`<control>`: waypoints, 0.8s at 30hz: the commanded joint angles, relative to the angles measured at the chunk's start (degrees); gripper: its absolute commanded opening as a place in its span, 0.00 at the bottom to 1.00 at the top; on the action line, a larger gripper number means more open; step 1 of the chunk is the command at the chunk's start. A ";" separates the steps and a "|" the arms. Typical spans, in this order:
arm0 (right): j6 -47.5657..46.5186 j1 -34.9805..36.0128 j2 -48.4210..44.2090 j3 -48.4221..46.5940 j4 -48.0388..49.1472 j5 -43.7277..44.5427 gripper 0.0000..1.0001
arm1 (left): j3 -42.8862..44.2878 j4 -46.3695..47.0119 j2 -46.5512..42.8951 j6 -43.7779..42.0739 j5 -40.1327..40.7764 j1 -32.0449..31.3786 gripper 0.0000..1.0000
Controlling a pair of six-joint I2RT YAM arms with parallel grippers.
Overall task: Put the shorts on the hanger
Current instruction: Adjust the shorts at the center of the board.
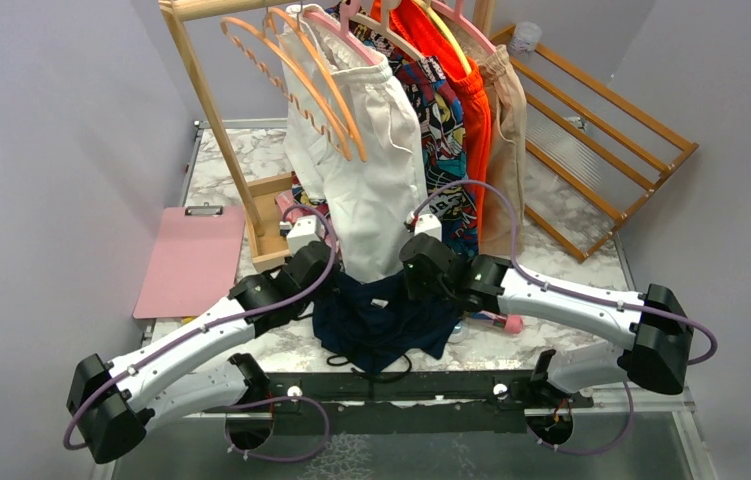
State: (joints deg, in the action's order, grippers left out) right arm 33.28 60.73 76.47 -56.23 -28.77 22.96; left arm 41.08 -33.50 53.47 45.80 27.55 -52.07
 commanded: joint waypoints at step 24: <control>16.84 0.00 -24.22 22.37 15.30 -3.80 1.00 | -7.61 10.16 -4.23 -4.03 -13.30 10.16 0.00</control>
State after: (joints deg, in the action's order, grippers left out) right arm 43.72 60.73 54.68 -37.28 -21.45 18.20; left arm 33.91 -25.02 51.33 42.72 15.75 -42.06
